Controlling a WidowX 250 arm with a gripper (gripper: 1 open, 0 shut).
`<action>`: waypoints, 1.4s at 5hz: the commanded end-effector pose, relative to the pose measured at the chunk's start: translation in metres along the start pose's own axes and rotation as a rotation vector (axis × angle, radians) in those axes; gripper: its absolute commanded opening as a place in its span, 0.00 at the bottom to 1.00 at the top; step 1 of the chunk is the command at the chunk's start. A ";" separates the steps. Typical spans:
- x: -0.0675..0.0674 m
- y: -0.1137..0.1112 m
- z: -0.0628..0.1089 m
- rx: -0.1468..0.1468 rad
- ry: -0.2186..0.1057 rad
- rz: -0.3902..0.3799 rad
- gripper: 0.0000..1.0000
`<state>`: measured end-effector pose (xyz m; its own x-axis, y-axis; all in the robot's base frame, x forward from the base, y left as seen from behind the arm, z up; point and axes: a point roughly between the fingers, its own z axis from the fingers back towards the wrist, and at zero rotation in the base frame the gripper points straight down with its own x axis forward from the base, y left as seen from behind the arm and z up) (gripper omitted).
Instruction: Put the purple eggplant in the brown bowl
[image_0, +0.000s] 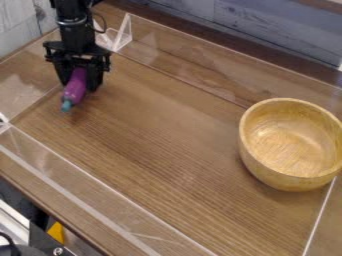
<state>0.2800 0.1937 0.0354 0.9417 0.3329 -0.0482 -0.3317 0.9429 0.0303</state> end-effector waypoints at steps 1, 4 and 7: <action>0.012 0.002 0.024 0.000 -0.066 -0.001 0.00; 0.014 -0.019 0.039 -0.043 -0.041 -0.102 0.00; -0.011 -0.055 0.047 -0.092 -0.029 -0.223 0.00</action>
<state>0.2853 0.1352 0.0578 0.9898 0.1124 -0.0875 -0.1207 0.9881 -0.0958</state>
